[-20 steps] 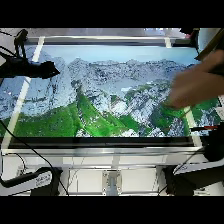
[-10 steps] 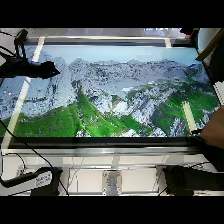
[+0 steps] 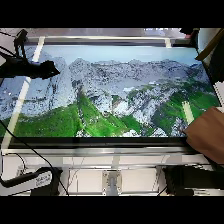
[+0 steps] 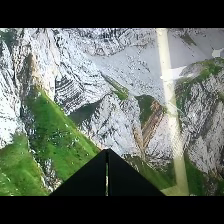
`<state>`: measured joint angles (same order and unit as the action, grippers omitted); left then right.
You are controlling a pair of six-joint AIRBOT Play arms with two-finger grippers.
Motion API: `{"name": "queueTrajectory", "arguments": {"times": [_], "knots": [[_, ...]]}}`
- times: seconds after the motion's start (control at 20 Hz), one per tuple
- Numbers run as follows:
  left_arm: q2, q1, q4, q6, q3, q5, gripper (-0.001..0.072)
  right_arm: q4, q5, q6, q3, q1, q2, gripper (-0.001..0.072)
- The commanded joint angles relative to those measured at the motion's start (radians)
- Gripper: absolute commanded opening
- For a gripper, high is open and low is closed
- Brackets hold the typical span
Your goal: Fold the clothes and pants, and hang the long-sleeved shirts on hangers.
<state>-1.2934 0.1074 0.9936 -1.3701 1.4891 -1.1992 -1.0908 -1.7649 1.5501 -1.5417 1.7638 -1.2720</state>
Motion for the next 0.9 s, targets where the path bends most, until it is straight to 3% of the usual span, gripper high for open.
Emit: {"name": "queueTrajectory", "arguments": {"times": [0.0,0.2,0.3,0.45,0.6,0.85], "knots": [[0.000,0.000,0.001,-0.003,0.000,0.000,0.0011,0.060,0.024,0.098,-0.156,0.001,0.008,0.0558],[0.000,0.000,0.001,-0.063,0.000,0.000,0.0012,0.558,0.138,0.067,-0.208,-0.174,0.044,0.0535],[-0.001,0.000,0.001,-0.063,0.000,0.001,0.0011,0.629,0.145,0.007,-0.208,-0.380,0.069,0.0536],[-0.001,0.000,0.001,-0.063,0.000,0.001,0.0011,0.525,0.158,-0.054,-0.208,-0.776,0.088,0.0538],[-0.001,0.000,0.001,-0.063,0.000,0.001,0.0011,0.296,0.152,-0.054,-0.208,-1.123,0.087,0.0539],[-0.001,0.000,0.001,-0.063,0.000,0.001,0.0012,0.040,0.159,-0.054,-0.208,-1.466,0.085,0.0539]]}}
